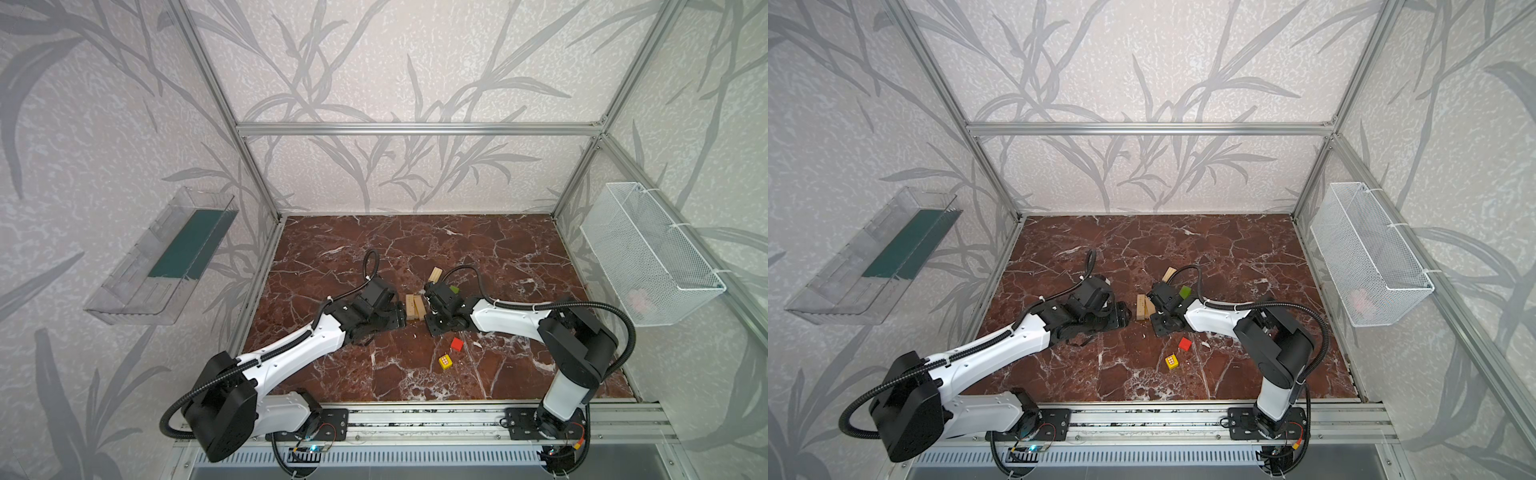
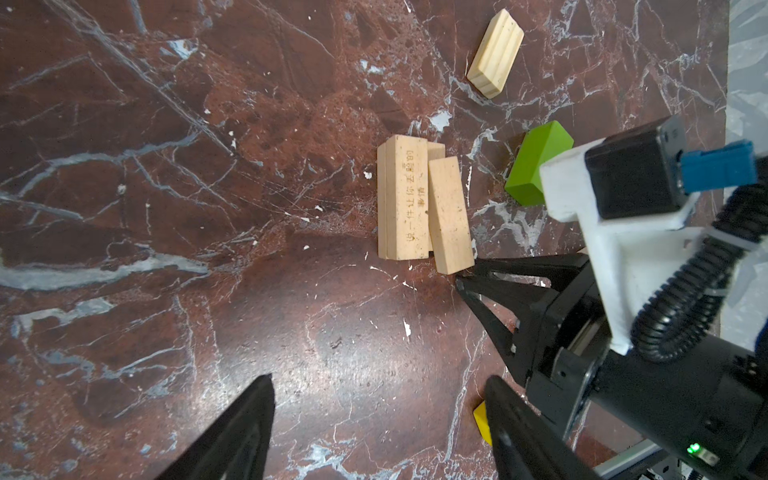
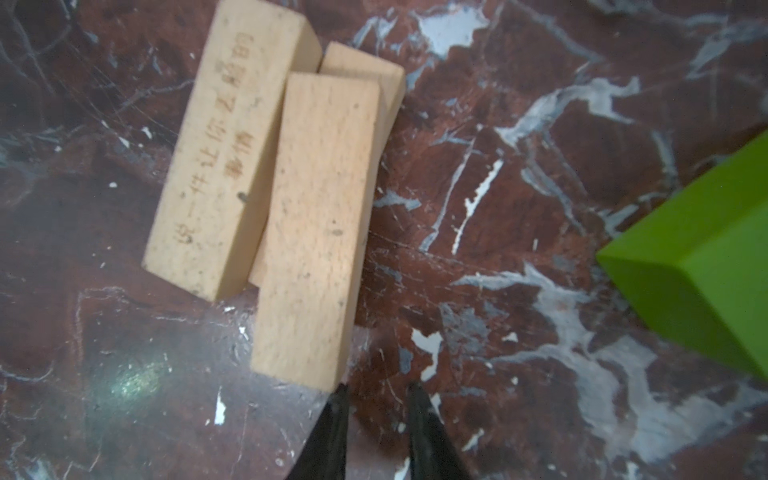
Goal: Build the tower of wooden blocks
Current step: 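Open the right gripper and raise it off the placed block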
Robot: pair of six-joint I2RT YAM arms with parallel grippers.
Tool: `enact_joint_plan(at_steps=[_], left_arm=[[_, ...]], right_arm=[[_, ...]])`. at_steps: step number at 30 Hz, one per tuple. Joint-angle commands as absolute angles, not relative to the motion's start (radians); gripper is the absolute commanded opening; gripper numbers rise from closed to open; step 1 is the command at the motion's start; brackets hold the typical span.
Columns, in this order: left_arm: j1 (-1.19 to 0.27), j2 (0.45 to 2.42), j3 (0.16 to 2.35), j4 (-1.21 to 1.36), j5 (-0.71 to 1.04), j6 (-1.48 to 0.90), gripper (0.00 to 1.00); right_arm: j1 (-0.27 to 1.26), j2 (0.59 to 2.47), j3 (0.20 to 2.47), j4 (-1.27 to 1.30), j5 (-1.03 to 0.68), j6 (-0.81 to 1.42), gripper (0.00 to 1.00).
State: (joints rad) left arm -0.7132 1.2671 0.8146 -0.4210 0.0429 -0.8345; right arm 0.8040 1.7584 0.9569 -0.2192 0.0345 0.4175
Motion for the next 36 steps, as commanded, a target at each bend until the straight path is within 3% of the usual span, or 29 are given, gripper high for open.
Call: enact_joint_plan(at_steps=[1, 25, 36], left_arm=[[-0.716, 1.272, 0.842, -0.42, 0.019, -0.842, 0.78], [-0.715, 1.279, 0.843, -0.423, 0.009, -0.841, 0.78], [-0.715, 1.279, 0.847, -0.425, 0.015, -0.833, 0.78]], right_arm=[[0.801, 1.784, 0.97, -0.199, 0.038, 0.399, 0.26], [0.841, 1.787, 1.03, -0.179, 0.053, 0.371, 0.25], [0.823, 1.612, 0.953, -0.21, 0.051, 0.375, 0.22]])
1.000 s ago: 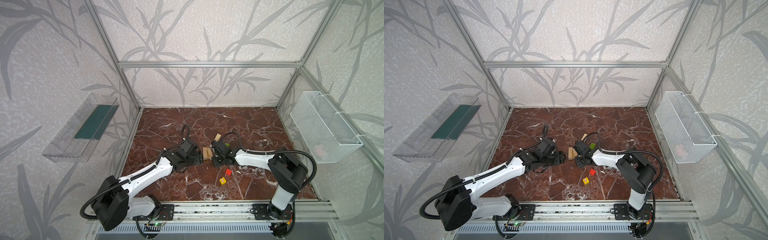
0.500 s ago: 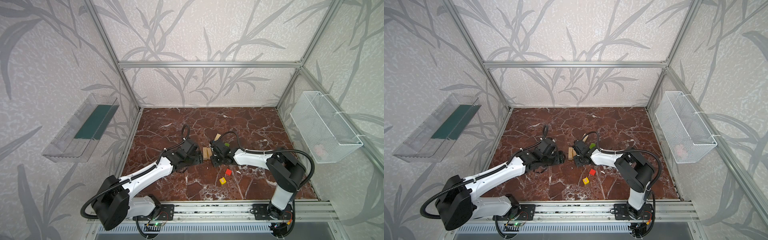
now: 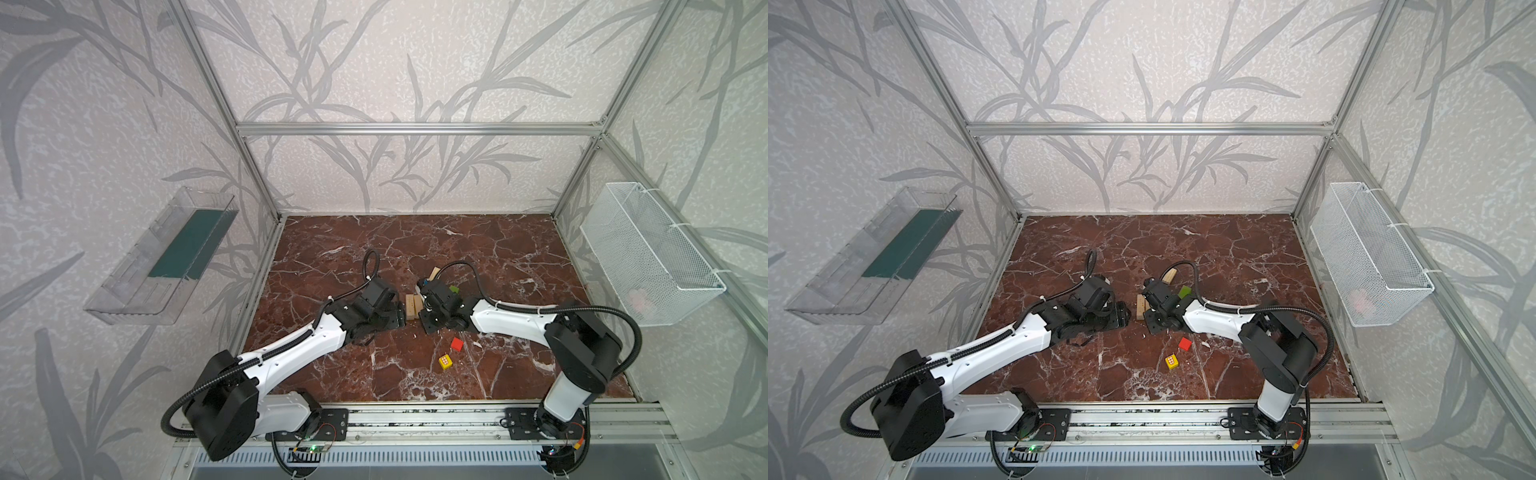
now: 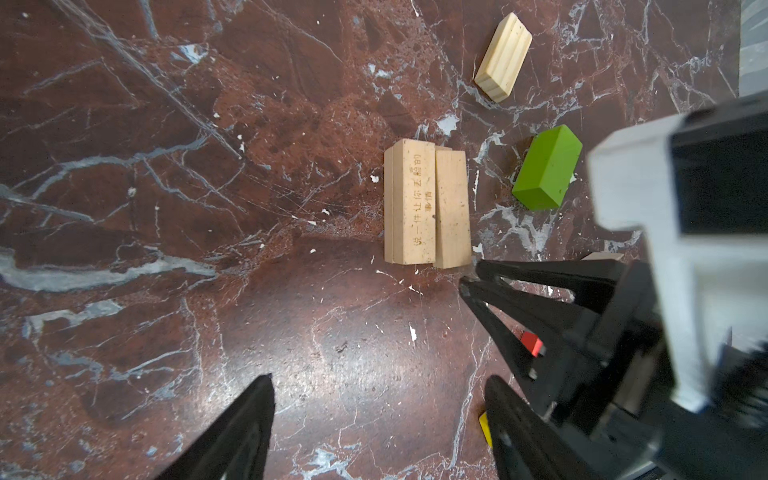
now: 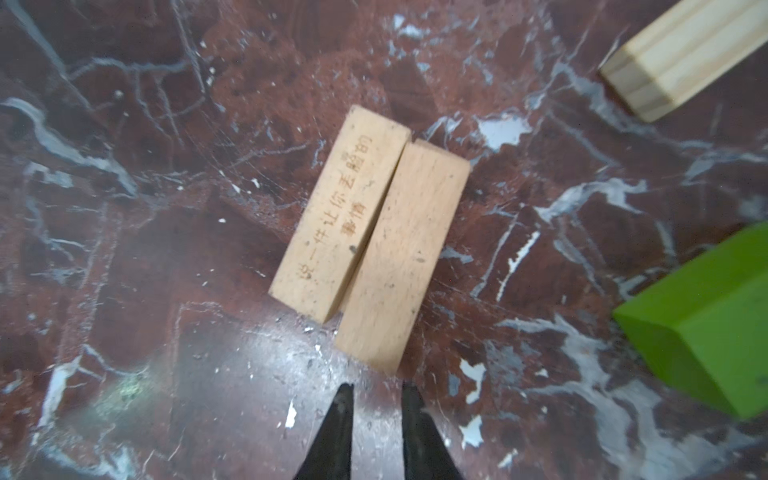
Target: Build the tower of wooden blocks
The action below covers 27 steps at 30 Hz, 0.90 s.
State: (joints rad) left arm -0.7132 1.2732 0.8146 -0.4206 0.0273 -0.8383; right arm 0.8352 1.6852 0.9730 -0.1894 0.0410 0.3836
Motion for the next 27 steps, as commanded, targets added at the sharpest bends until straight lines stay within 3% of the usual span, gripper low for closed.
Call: enact_joint_plan(at_steps=[1, 7, 15, 27], left_arm=[[-0.715, 1.282, 0.847, -0.426, 0.014, -0.831, 0.78], [-0.715, 1.305, 0.865, -0.42, 0.019, -0.824, 0.78], [-0.713, 1.301, 0.863, -0.421, -0.008, -0.839, 0.78], [-0.71, 1.301, 0.864, -0.422, -0.006, -0.835, 0.78]], right_arm=[[0.821, 1.603, 0.944, -0.21, 0.07, 0.371, 0.22], [0.803, 1.648, 0.947, -0.225, 0.151, 0.353, 0.17], [0.796, 1.784, 1.022, -0.209, 0.109, 0.357, 0.13], [0.796, 1.846, 1.035, -0.158, 0.034, 0.361, 0.11]])
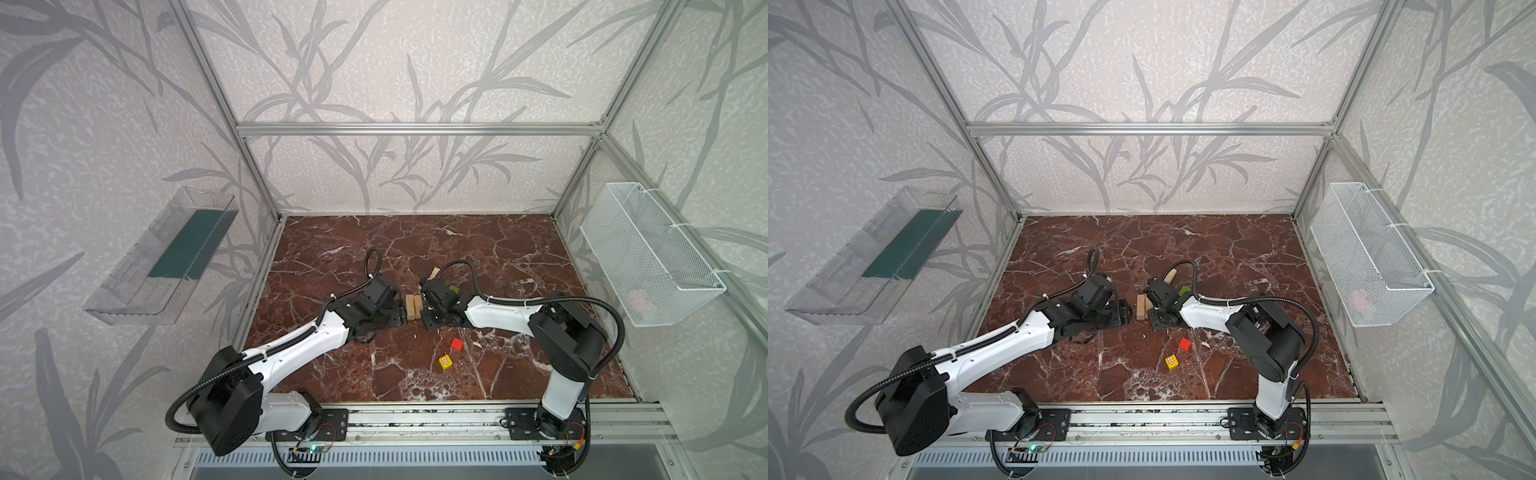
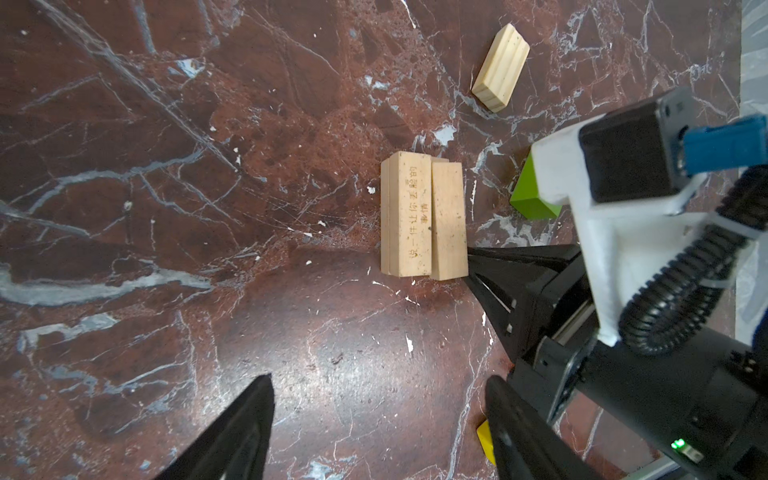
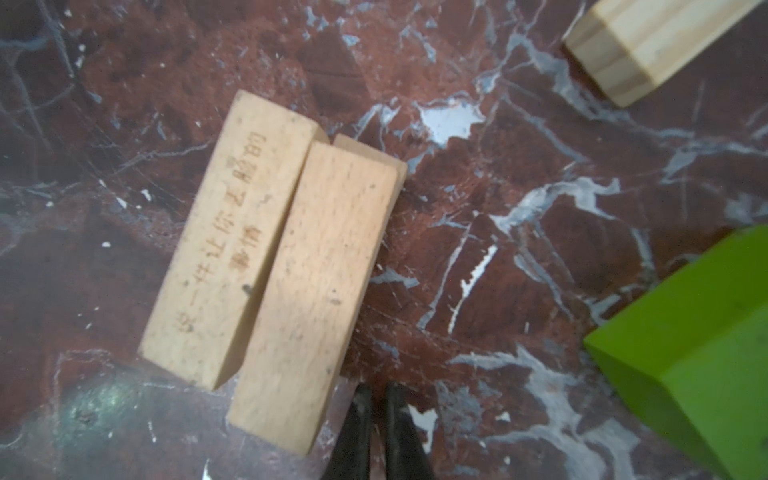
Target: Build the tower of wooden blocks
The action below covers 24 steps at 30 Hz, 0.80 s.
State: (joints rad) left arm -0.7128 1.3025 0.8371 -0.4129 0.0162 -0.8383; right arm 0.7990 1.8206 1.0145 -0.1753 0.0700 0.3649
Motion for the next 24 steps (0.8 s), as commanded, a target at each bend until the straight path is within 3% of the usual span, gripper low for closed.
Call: enact_joint_plan(at_steps=[1, 24], left_arm=[[-0.71, 1.301, 0.864, -0.423, -0.007, -0.836, 0.78], [-0.706, 1.288, 0.857, -0.432, -0.008, -0.831, 0.78]], right_arm=[[0.796, 1.849, 1.035, -0.155, 0.029, 0.363, 0.11], [0.786, 1.825, 1.052, -0.185, 0.043, 0.37, 0.1]])
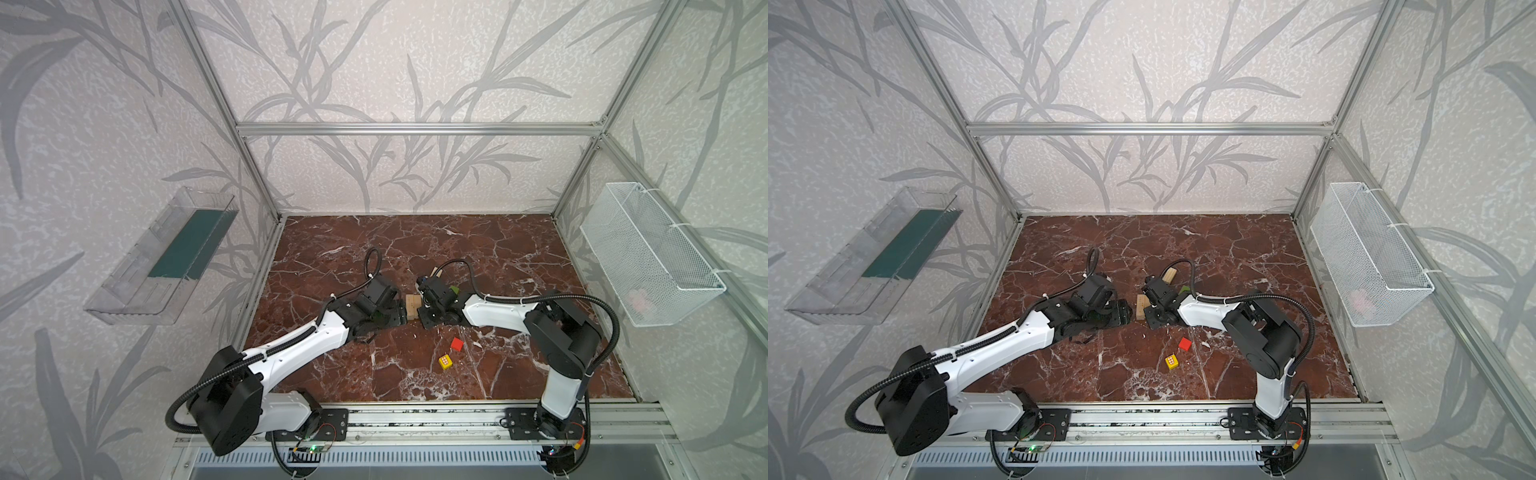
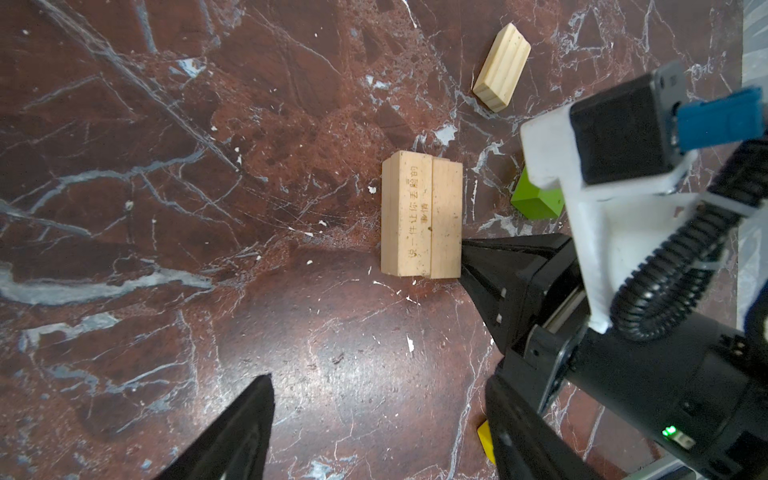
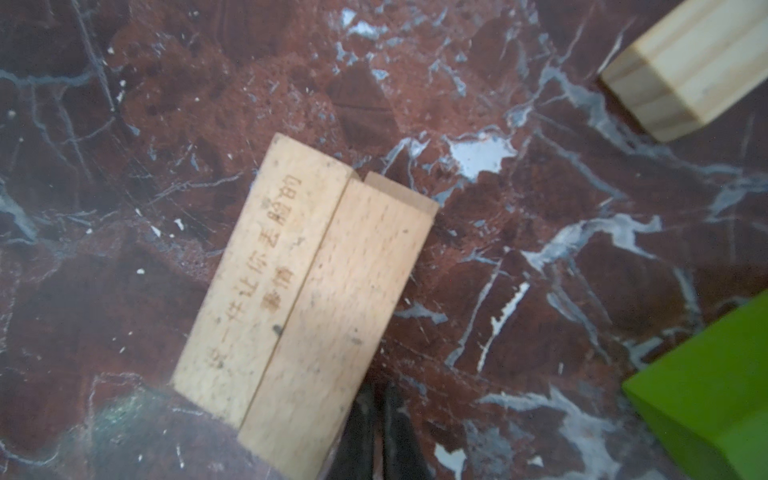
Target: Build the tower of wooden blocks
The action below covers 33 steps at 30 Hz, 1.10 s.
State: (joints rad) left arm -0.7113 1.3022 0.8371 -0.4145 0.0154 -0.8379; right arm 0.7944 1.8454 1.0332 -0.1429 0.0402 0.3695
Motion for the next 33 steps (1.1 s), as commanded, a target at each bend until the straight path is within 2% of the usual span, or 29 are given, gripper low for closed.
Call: enact_joint_plan(at_steps=[1, 23, 33], left_arm=[[-0.706, 1.289, 0.857, -0.431, -0.008, -0.831, 0.78], [-0.703, 1.252, 0.853, -0.451, -0.002, -0.818, 0.78], [-0.704, 1.23, 0.865, -0.491, -0.005, -0.793, 0.78]], right_arm=[[0.785, 1.828, 1.053, -0.185, 0.042, 0.37, 0.09], [0.726, 1.713, 1.064, -0.246, -0.059, 0.412, 0.08], [0.7, 1.567, 1.055, -0.341, -0.072, 0.417, 0.08]])
